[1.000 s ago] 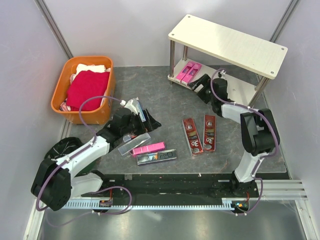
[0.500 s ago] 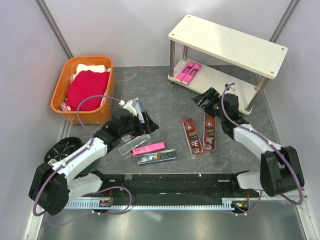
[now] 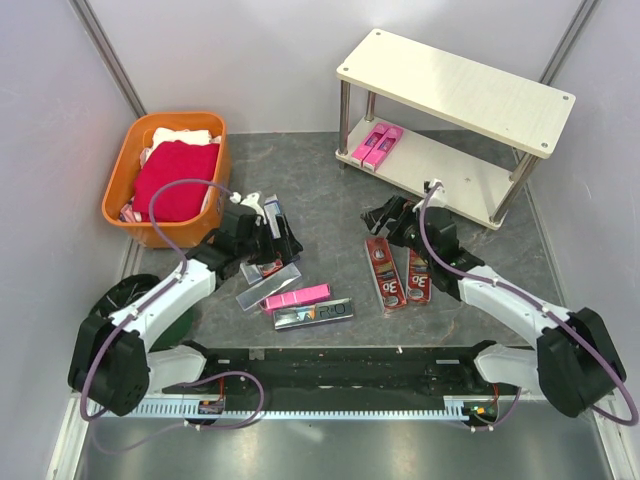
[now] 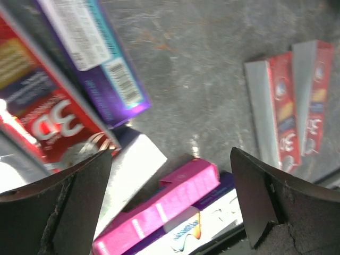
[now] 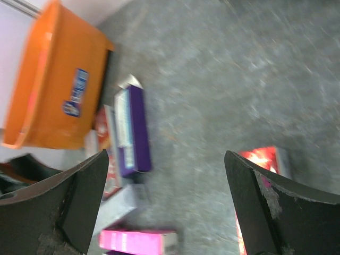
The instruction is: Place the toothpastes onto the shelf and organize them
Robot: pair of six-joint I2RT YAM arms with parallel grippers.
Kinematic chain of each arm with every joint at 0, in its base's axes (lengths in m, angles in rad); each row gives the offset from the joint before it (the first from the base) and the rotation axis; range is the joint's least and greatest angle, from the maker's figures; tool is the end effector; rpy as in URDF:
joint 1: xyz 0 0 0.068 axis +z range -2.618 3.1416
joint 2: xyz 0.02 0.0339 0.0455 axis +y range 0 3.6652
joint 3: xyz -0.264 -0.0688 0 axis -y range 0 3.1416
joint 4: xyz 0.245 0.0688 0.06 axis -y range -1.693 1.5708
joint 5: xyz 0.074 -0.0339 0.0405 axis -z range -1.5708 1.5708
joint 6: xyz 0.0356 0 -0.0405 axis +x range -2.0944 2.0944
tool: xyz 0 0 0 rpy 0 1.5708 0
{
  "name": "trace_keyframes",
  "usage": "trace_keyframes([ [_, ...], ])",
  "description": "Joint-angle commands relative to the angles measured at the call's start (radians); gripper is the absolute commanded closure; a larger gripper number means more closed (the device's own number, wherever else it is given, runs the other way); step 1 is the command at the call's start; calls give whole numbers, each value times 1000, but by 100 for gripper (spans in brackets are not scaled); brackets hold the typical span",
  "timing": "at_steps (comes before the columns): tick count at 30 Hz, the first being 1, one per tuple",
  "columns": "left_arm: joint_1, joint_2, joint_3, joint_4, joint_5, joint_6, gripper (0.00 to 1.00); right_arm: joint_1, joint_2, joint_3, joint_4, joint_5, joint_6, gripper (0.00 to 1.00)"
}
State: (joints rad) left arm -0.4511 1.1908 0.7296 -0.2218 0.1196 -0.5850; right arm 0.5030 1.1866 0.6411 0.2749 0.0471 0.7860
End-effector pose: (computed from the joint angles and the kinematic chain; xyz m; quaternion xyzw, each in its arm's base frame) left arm 0.2258 -0.1141 0.2344 -0.0347 0.9012 -0.2592 0.3457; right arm 0.2349 0.1273 0.2531 0.1263 0.7858 0.3486 0.4950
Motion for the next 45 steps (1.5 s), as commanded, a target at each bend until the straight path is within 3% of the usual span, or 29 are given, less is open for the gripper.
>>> trace_keyframes([
  [1, 25, 41, 91, -108, 1, 112, 3, 2, 59, -15, 32, -16, -30, 2],
  [5, 0, 61, 102, -131, 92, 183, 10, 2, 93, -11, 44, -44, -27, 2],
  [10, -107, 41, 57, -140, 80, 159, 14, 2, 93, -11, 38, -81, -25, 2],
  [17, -256, 98, -34, -93, 6, 136, 15, 2, 81, -14, 30, -95, -14, 2],
  [25, -297, 177, -61, -24, -78, 145, 11, 3, 50, -31, 21, -89, -14, 2],
  [32, -374, 289, -18, -22, -115, 143, 14, 2, 53, -31, 18, -84, -17, 2],
  [35, -393, 345, 4, -24, -152, 128, 18, 2, 50, -34, 20, -82, -18, 2],
  [42, -394, 401, 39, -21, -173, 86, 48, 2, 44, -35, 14, -75, -22, 2],
  [45, -393, 392, 53, -21, -185, 77, 55, 2, 42, -35, 12, -73, -24, 2],
])
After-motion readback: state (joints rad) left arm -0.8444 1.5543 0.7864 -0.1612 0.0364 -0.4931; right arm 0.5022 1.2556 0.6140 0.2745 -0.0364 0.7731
